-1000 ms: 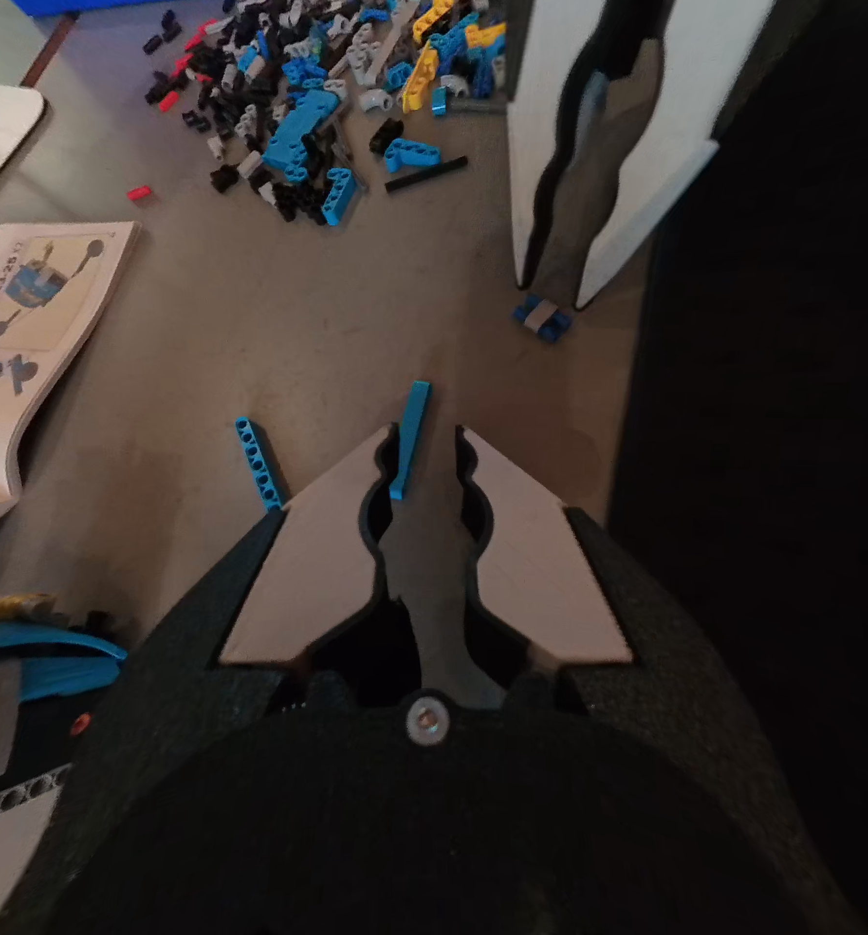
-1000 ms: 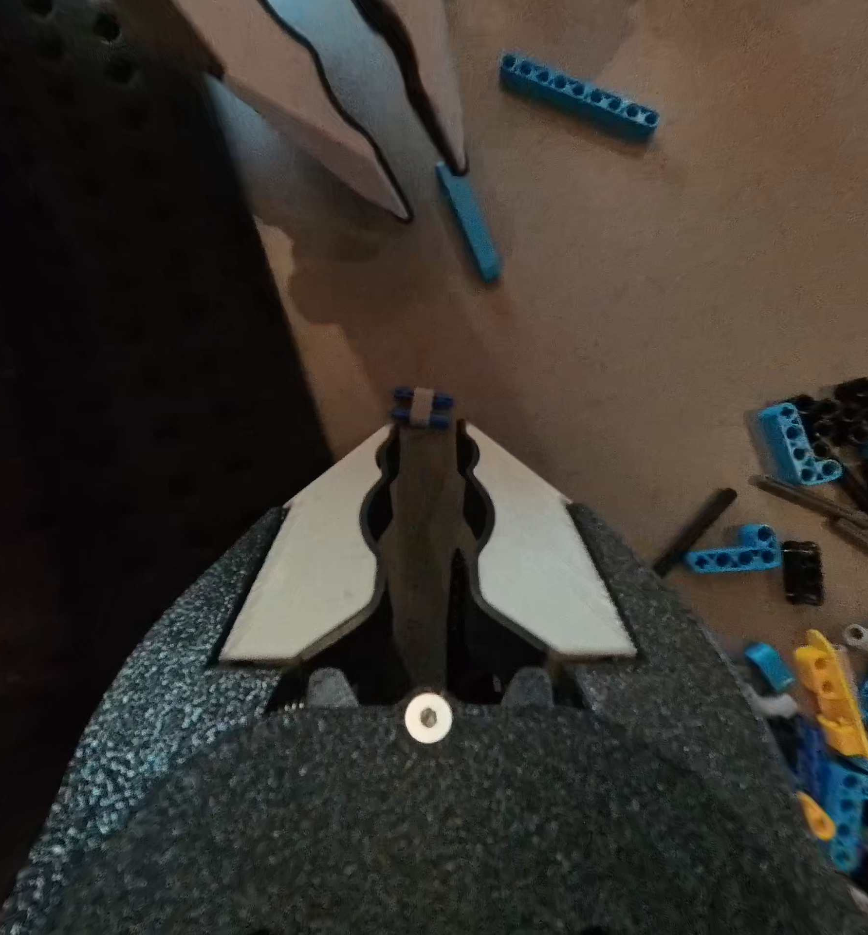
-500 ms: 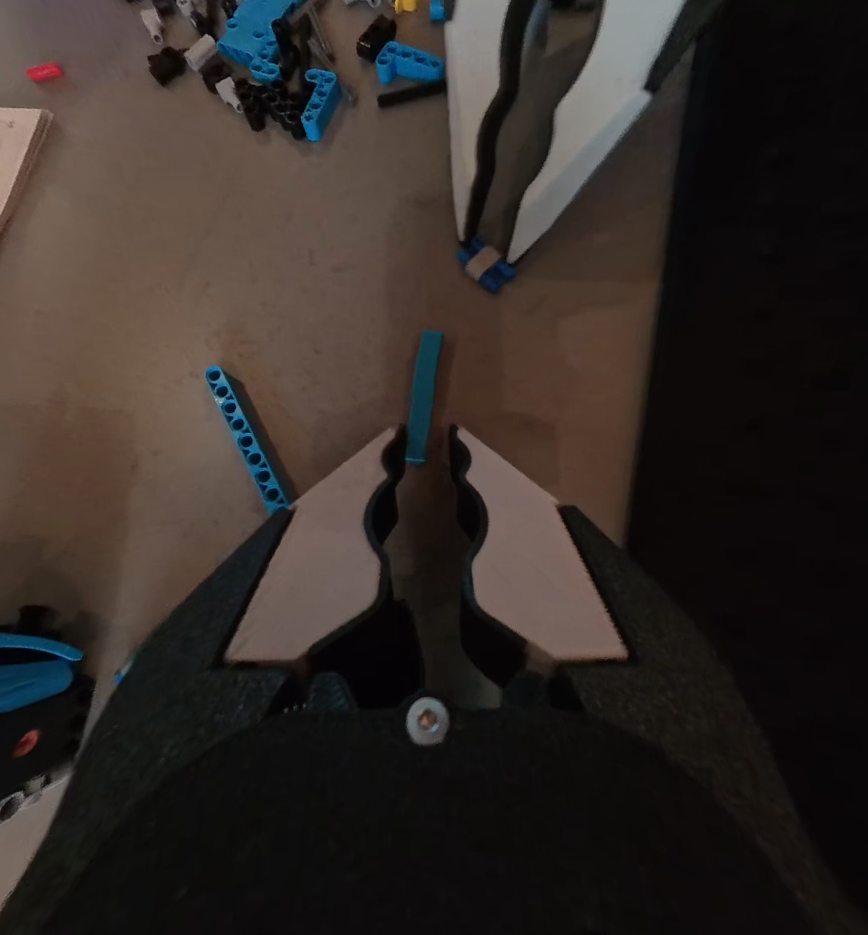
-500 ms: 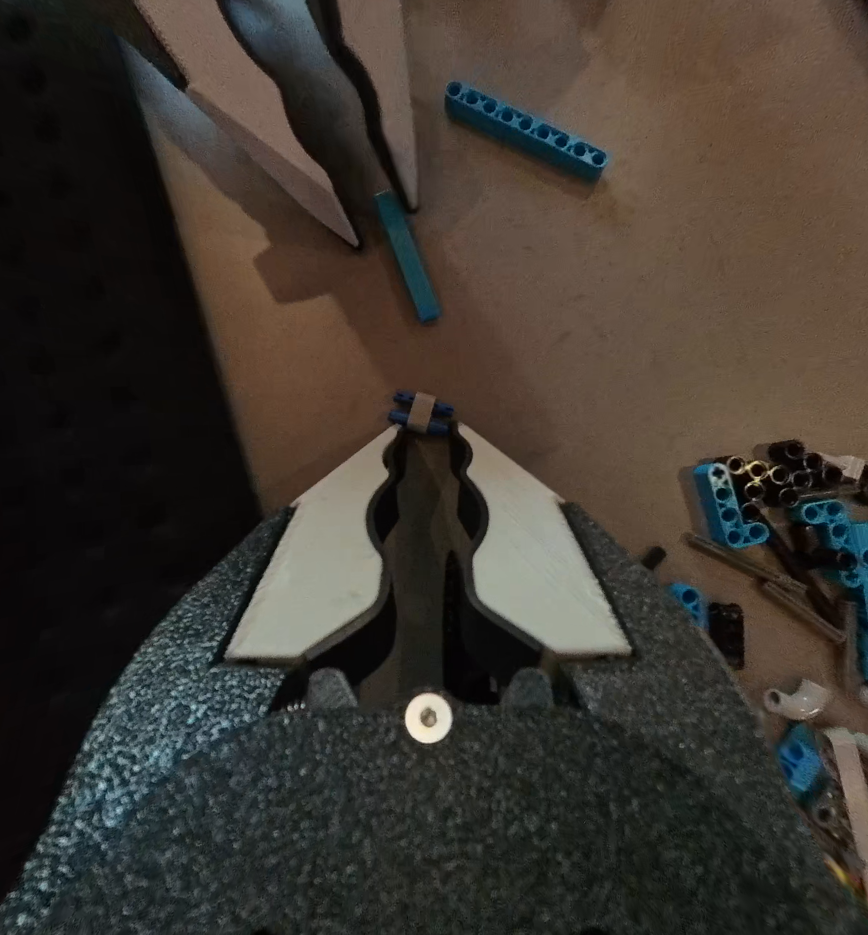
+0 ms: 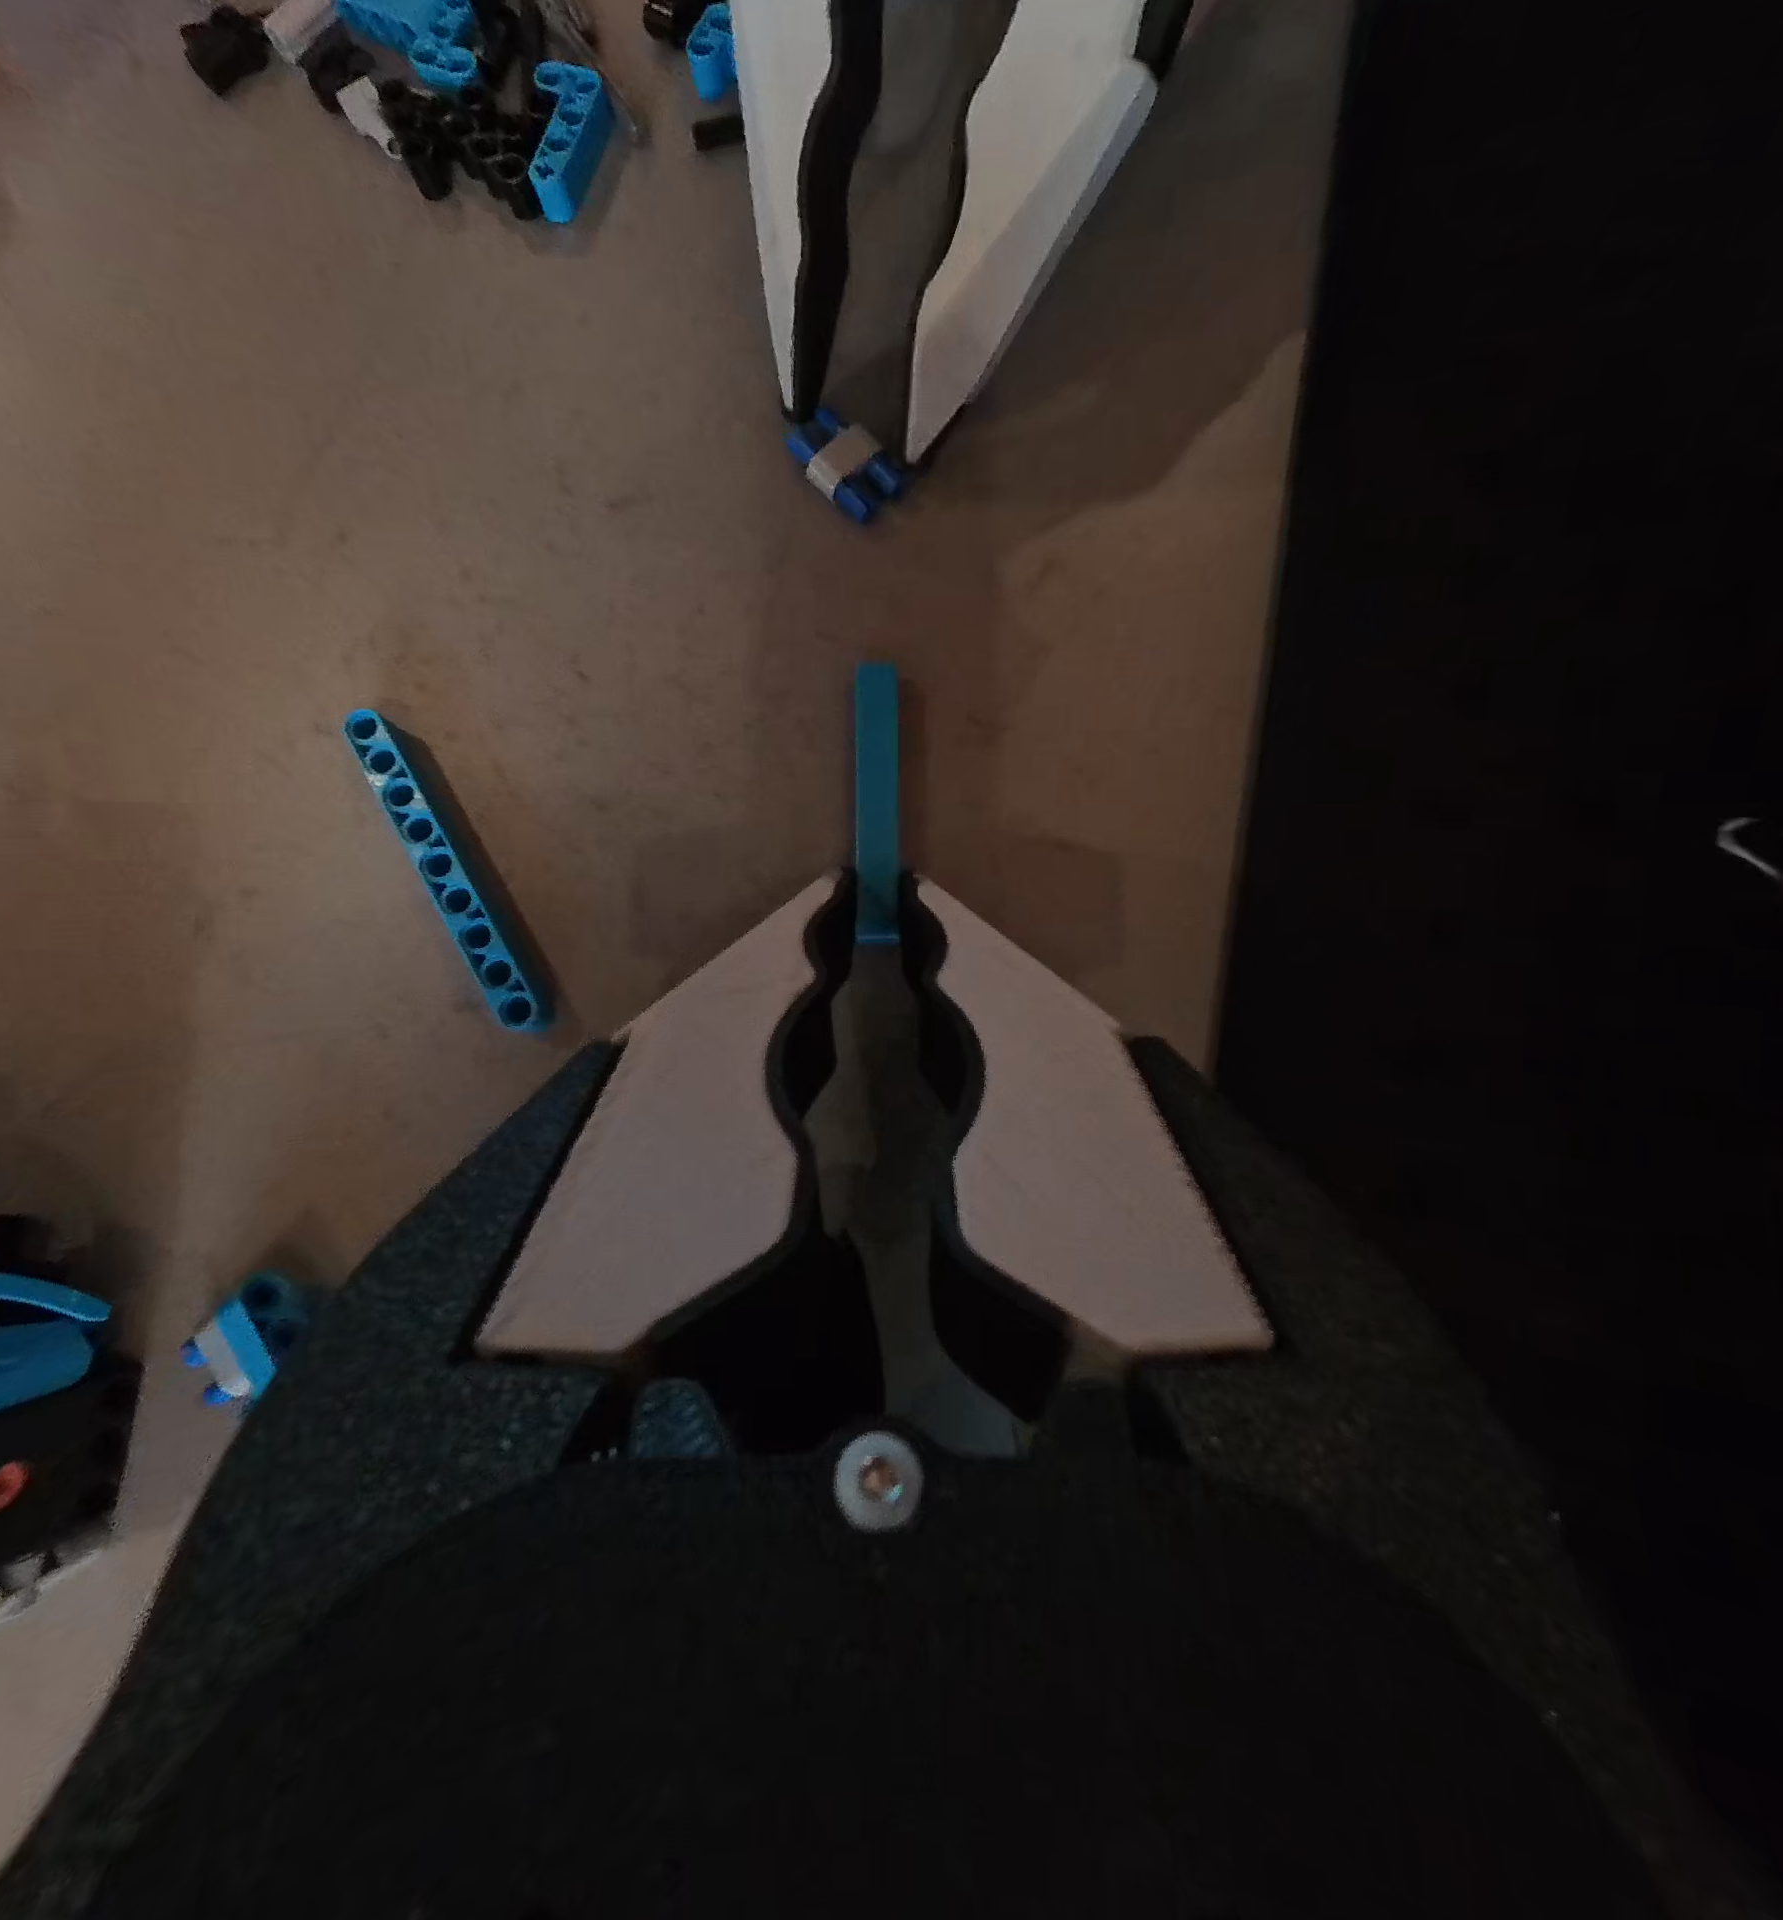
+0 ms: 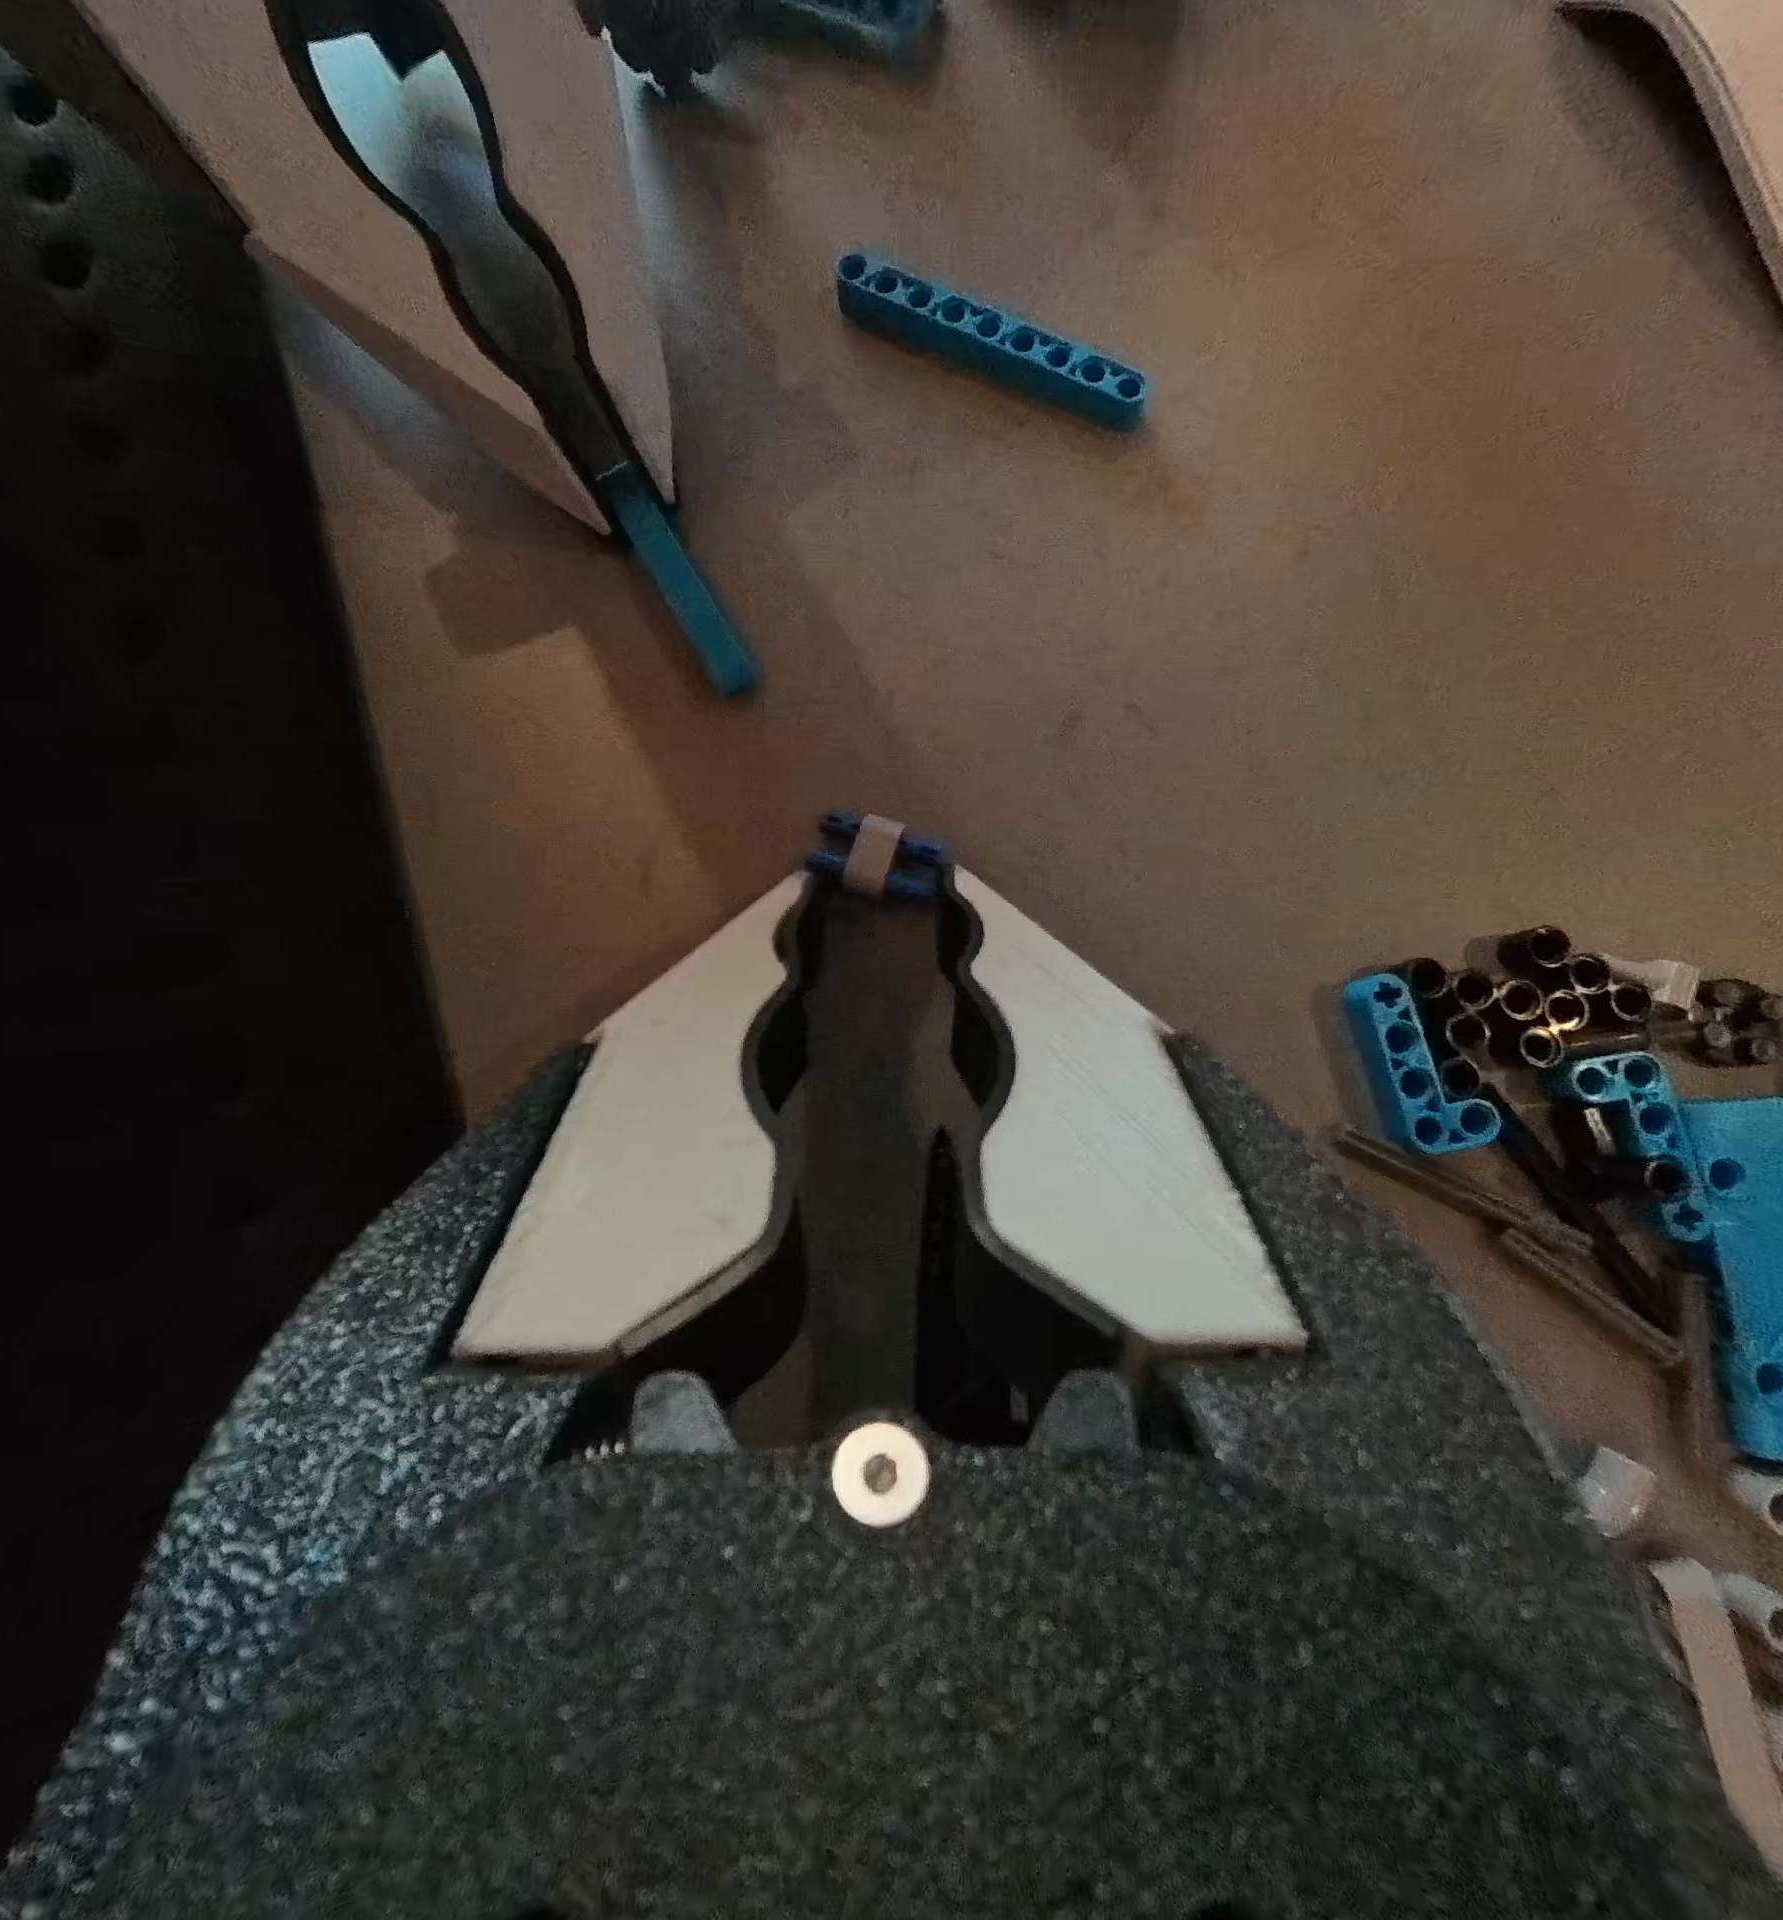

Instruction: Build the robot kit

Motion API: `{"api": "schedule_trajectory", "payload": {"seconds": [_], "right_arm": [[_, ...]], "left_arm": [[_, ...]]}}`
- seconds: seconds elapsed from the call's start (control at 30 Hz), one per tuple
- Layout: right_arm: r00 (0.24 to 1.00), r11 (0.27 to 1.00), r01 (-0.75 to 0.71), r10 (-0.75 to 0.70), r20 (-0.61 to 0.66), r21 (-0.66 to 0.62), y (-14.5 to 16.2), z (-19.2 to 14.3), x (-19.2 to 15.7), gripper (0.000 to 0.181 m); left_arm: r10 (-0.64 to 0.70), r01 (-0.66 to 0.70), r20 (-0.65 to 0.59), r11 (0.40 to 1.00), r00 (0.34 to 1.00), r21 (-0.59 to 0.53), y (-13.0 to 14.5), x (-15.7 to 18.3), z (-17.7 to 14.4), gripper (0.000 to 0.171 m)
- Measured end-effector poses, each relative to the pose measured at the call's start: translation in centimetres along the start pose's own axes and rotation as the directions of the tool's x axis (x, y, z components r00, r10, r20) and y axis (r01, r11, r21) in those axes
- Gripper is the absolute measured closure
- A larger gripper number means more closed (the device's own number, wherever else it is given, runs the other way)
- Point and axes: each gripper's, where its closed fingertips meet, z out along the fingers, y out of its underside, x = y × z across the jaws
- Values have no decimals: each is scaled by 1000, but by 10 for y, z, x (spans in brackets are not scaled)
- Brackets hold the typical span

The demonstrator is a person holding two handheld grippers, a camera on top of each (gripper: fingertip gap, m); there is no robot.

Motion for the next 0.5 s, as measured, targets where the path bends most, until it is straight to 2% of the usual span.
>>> {"api": "schedule_trajectory", "payload": {"seconds": [0.27,0.5], "right_arm": [[997,996,-76,76,-8,39,5,-14,3,159],[995,994,-101,102,-19,33,12,-10,0,162]], "left_arm": [[-53,53,8,999,999,-12,3,1,-2,163],[-84,84,4,996,996,-29,4,-1,-3,159]]}}
